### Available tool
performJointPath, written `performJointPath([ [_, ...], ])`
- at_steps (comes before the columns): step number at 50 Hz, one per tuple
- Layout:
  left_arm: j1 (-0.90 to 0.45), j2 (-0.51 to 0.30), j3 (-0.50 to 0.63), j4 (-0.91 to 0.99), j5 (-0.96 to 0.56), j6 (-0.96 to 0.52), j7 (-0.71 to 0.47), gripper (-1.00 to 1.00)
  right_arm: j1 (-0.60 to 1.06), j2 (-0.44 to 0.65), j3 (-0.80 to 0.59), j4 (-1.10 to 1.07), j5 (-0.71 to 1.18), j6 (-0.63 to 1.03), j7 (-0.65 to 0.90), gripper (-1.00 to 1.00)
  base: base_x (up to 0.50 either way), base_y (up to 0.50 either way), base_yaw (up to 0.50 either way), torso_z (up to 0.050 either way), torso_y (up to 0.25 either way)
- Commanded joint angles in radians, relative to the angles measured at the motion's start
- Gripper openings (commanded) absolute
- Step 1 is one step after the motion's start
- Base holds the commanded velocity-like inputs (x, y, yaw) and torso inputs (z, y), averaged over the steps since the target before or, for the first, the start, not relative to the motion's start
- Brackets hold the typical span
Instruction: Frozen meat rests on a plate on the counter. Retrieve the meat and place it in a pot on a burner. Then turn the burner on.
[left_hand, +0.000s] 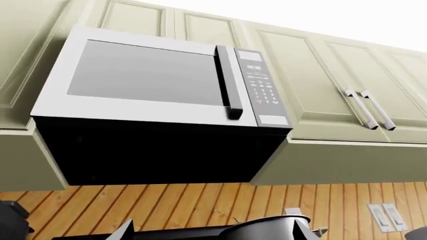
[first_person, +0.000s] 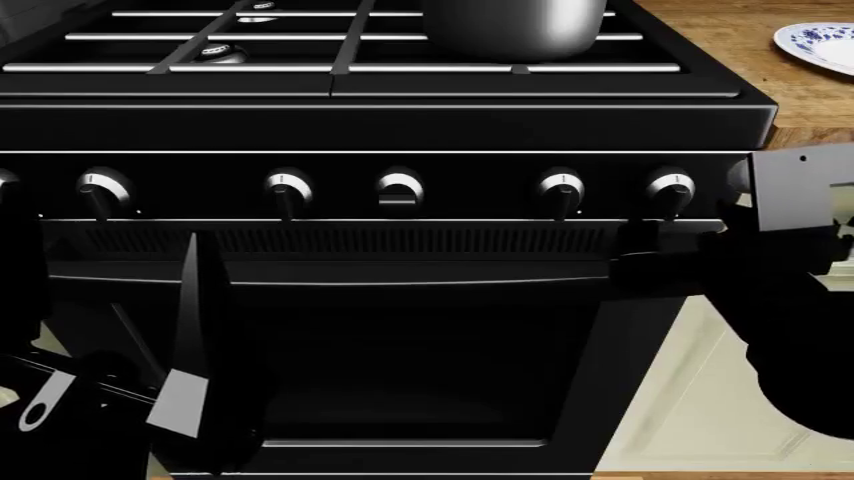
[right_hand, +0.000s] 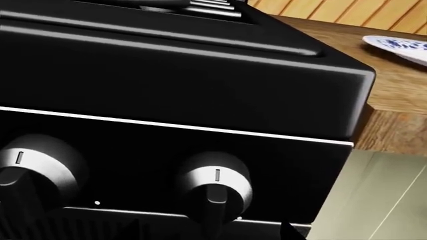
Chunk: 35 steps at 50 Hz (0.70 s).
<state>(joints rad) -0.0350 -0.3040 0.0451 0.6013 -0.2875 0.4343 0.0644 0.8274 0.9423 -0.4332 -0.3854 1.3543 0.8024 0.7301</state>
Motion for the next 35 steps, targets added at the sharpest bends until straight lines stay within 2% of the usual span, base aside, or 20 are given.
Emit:
performJointPath([
  [1,-0.002,-0.004,0.002,-0.002,-0.001,0.002,-0.005,1.0,0.005,-0.014,-0.009,0.012,-0.01,0.001,-0.001,1.0,0.0,0.0,0.0,0.0,0.0],
  [17,-0.004,-0.008,0.008,-0.008,-0.001,0.005,-0.01,1.0,0.008,-0.02,-0.017,0.022,-0.023,0.0,-0.013,1.0,0.0,0.0,0.0,0.0,0.0],
  [18,-0.004,-0.008,0.008,-0.009,0.0,0.005,-0.01,1.0,0.008,-0.02,-0.016,0.023,-0.023,-0.001,-0.013,-1.0,0.0,0.0,0.0,0.0,0.0],
  [35,-0.006,-0.013,0.013,-0.011,0.001,0.006,-0.017,1.0,0.011,-0.017,-0.019,0.015,-0.03,0.001,-0.008,-1.0,0.0,0.0,0.0,0.0,0.0],
])
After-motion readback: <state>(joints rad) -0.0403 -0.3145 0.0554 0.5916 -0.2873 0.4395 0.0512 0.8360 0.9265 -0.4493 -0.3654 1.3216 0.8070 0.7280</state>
